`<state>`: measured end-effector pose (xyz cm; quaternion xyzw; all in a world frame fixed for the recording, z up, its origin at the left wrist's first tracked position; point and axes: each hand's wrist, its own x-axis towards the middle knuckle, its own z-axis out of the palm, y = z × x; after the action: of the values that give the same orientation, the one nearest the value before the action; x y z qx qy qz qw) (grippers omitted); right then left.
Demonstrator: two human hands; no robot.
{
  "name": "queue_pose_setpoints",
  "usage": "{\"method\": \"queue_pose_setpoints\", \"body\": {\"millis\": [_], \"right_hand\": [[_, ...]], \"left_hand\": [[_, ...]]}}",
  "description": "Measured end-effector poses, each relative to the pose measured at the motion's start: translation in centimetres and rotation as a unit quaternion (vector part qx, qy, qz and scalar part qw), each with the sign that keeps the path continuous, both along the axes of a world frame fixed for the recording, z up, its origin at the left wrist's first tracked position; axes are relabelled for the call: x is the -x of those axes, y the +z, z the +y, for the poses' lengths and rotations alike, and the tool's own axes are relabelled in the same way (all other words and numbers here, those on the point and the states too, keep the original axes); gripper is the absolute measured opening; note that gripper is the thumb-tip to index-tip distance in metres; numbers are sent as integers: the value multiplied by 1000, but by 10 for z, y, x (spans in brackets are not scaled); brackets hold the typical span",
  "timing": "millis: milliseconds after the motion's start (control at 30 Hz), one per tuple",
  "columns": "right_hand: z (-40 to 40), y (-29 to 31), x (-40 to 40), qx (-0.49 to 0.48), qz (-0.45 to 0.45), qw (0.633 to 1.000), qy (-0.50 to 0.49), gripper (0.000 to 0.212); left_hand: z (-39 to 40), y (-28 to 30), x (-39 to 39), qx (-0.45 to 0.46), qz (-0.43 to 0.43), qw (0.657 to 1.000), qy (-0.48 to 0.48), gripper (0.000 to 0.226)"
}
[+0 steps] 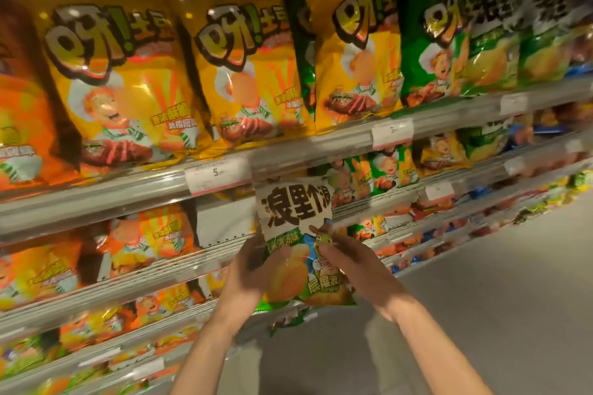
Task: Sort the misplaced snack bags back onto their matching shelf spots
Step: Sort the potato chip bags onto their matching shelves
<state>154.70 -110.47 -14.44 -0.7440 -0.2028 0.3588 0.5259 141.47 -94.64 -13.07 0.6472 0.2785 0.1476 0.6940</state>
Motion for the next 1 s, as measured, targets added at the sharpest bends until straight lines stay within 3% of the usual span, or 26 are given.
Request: {"method": "queue_pose_setpoints", "body": {"millis": [167,367,467,533,667,767,1000], "right_hand": [[-38,-8,-59,42,5,999,2,67],[-99,-8,-146,20,44,998,47,46],[-128,-11,-181,28,36,997,66,50],[-147,-17,-206,24,41,996,76,48],[-174,-18,-236,7,67,994,82,58],[-188,-12,-247,-6,70,995,77,64],[-203,13,-253,-34,32,998,35,51]], "left_hand": [[-38,-8,-49,-25,24,999,1,30],[-107,-19,-128,-32,69,996,41,46],[-140,-12,-159,-11,74,996,57,47],[-161,-12,-178,-5,75,995,58,60],[-194,-5,-203,-1,83,994,69,34],[-204,-2,-217,-11,77,996,51,31],[-208,19,-234,-37,43,998,16,23]]}}
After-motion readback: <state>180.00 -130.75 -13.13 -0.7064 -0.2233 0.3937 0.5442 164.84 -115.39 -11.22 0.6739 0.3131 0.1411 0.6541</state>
